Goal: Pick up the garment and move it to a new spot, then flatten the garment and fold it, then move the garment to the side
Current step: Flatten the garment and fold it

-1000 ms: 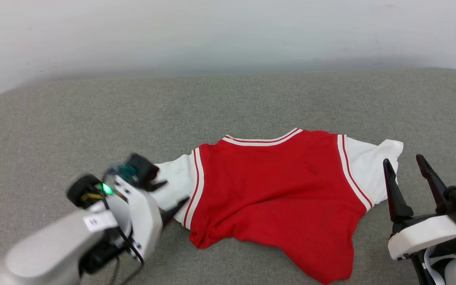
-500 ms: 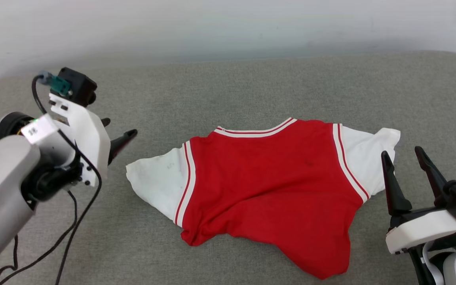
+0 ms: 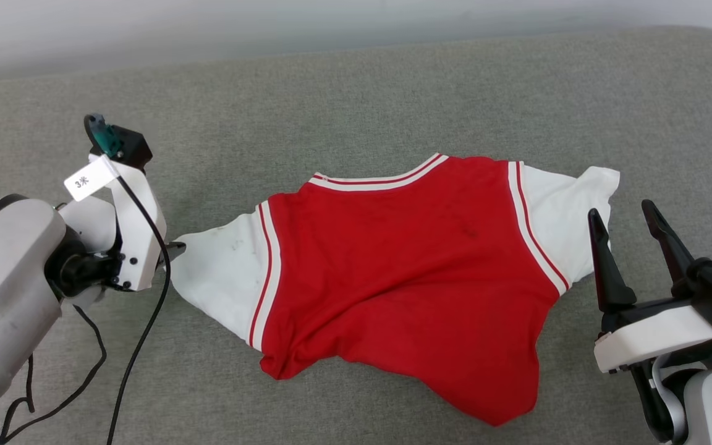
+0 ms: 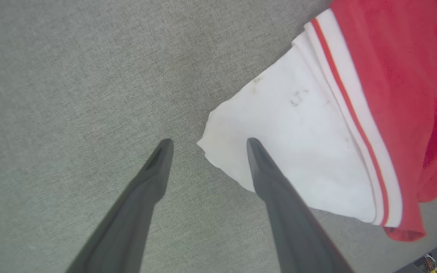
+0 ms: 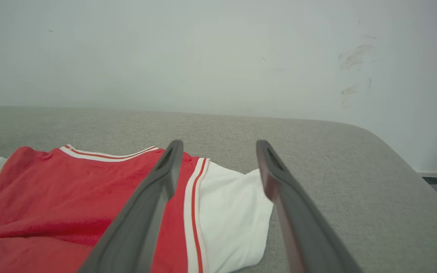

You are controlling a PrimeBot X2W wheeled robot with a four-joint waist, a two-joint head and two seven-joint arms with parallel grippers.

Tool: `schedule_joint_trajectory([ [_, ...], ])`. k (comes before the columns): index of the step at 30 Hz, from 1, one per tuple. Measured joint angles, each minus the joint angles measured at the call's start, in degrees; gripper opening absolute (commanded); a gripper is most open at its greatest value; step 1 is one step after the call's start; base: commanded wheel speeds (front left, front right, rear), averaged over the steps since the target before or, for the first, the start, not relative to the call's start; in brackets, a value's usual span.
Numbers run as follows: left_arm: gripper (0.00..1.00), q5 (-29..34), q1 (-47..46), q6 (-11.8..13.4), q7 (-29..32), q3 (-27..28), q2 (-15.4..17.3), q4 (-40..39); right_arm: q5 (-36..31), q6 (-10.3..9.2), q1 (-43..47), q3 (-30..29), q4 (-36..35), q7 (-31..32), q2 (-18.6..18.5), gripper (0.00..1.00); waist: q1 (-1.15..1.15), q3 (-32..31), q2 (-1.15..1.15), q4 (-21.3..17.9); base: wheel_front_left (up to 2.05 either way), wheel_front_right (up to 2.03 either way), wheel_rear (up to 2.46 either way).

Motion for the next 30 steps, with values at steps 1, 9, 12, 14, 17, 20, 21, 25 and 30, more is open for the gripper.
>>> schedule_joint_trajectory([
  [1, 1.00, 0.1, 0.0, -0.2, 0.1, -0.3, -0.2, 0.8, 0.0, 0.00, -0.3, 0.1, 0.0, 0.0, 0.0, 1.00, 0.00, 0.3, 0.00, -0.2, 0.00, 0.00, 0.00],
  [9, 1.00, 1.3, 1.5, -1.7, -1.2, -2.6, -3.1, 6.1, -0.4, 0.00, -1.4, 0.2, 0.5, -0.5, 0.4, 1.00, 0.00, 2.1, 0.00, -1.1, 0.00, 0.00, 0.00],
  [12, 0.39, 1.6, 1.5, -2.5, -1.0, -3.7, -3.4, 6.8, -0.5, 0.00, -1.4, 0.1, 0.5, -0.5, 0.4, 1.00, 0.00, 2.3, 0.00, -1.0, 0.00, 0.00, 0.00],
  [14, 0.00, 1.6, 1.5, -2.8, -1.5, -4.1, -3.5, 7.0, -0.5, 0.00, -1.5, -0.1, 0.6, -0.5, 0.4, 1.00, 0.00, 2.3, 0.00, -0.9, 0.00, 0.00, 0.00],
  [17, 0.00, 2.2, 1.7, -3.2, -5.0, -4.2, -3.7, 7.4, -0.6, 0.00, -2.1, -0.3, 0.8, -0.4, 0.2, 1.00, 0.00, 1.9, 0.00, -0.8, 0.00, 0.00, 0.00],
  [20, 0.00, 3.7, 1.7, -3.4, -9.6, -4.2, -3.6, 7.3, -0.6, 0.00, -3.1, -1.0, 0.7, 0.1, -1.7, 1.00, 0.00, 1.2, 0.00, -0.7, 0.00, 0.00, 0.00],
  [21, 0.00, 4.3, 1.7, -3.4, -11.1, -4.2, -3.4, 7.2, -0.8, 0.00, -3.5, -1.3, 0.5, 0.4, -2.6, 1.00, 0.00, 0.8, 0.00, -0.6, 0.00, 0.00, 0.00],
  [25, 0.00, 6.0, 0.4, -3.4, -17.1, -2.8, -1.9, 5.8, -0.9, 0.00, -6.4, -2.6, -1.8, 2.9, -6.7, 1.00, 0.00, -0.5, 0.00, -0.3, 0.00, 0.00, 0.00],
  [30, 0.00, 6.5, 0.1, -2.4, -22.9, -0.7, -0.3, 1.8, 1.8, 0.00, -9.4, -2.3, -2.2, 11.5, -13.6, 1.00, 0.00, -1.3, 0.00, 1.0, 0.00, 0.00, 0.00],
])
